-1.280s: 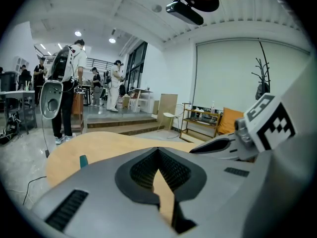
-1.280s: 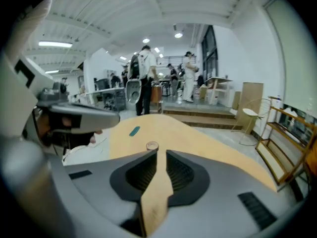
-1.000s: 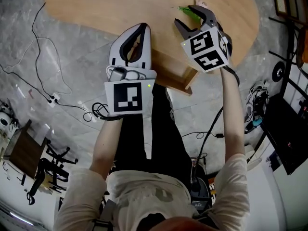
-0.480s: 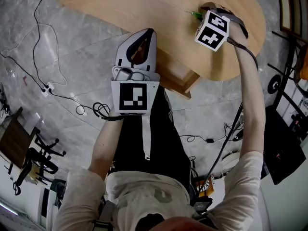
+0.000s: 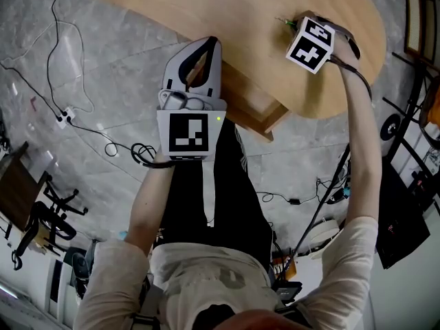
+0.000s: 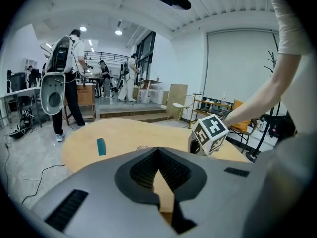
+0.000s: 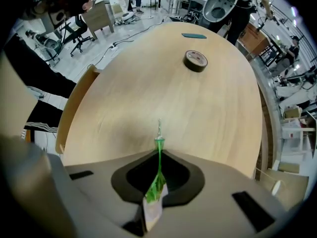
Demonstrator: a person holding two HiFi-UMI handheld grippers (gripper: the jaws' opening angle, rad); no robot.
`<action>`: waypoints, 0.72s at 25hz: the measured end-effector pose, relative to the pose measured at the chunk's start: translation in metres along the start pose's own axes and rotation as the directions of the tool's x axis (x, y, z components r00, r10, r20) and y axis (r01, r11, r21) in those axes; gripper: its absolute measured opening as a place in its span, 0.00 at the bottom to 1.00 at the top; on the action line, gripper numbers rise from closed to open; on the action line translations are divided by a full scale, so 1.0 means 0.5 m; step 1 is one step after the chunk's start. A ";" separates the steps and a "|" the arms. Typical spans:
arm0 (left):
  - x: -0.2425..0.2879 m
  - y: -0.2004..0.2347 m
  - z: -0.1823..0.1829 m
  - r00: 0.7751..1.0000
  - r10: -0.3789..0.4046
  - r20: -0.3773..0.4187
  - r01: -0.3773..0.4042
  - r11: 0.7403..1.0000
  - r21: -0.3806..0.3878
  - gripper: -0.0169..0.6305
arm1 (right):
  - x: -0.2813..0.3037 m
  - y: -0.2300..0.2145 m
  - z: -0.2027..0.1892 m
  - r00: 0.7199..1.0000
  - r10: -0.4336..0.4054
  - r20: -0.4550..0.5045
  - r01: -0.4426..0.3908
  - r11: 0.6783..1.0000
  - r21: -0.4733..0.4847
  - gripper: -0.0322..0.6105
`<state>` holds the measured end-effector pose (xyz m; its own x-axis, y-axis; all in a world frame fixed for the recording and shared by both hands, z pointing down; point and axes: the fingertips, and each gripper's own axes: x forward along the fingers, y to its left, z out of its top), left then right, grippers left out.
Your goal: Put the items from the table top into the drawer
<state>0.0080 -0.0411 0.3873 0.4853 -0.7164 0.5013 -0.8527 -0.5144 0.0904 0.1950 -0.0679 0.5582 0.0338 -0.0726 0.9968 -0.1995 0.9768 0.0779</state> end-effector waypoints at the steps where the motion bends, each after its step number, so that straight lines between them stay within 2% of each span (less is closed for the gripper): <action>1: 0.000 0.000 0.002 1.000 0.002 0.002 -0.002 1.000 0.001 0.04 | -0.001 -0.001 0.000 1.000 -0.003 0.001 0.003 1.000 0.003 0.09; 4: -0.003 -0.001 0.008 1.000 0.001 0.006 -0.001 1.000 0.011 0.04 | -0.011 -0.006 0.000 1.000 -0.021 0.018 0.021 0.999 0.035 0.08; 7: -0.008 -0.002 0.017 1.000 0.003 0.014 -0.003 1.000 0.011 0.04 | -0.042 -0.016 0.006 0.995 -0.057 0.080 0.045 0.989 0.138 0.08; 9: -0.013 -0.001 0.025 1.000 0.006 0.020 -0.006 1.000 0.012 0.04 | -0.083 -0.025 0.023 0.981 -0.104 0.163 0.061 0.966 0.251 0.08; 11: -0.021 0.001 0.035 0.999 0.010 0.032 -0.011 1.000 0.011 0.04 | -0.140 -0.027 0.045 0.952 -0.159 0.261 0.055 0.930 0.364 0.08; 13: -0.032 0.001 0.051 0.998 0.016 0.053 -0.017 1.000 0.006 0.04 | -0.201 -0.019 0.068 0.908 -0.215 0.361 0.022 0.883 0.469 0.08; 15: -0.042 0.004 0.064 0.997 0.028 0.070 -0.028 1.000 -0.008 0.04 | -0.259 -0.011 0.085 0.840 -0.285 0.461 -0.045 0.811 0.583 0.08; 18: -0.057 0.018 0.082 0.994 0.061 0.092 -0.058 0.998 -0.029 0.04 | -0.338 0.000 0.101 0.690 -0.435 0.579 -0.200 0.653 0.730 0.08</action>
<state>-0.0054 -0.0447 0.3386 0.4482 -0.7867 0.4244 -0.8849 -0.4578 0.0859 0.1400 -0.0660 0.3906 -0.4568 -0.5918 0.6642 -0.8520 0.5057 -0.1354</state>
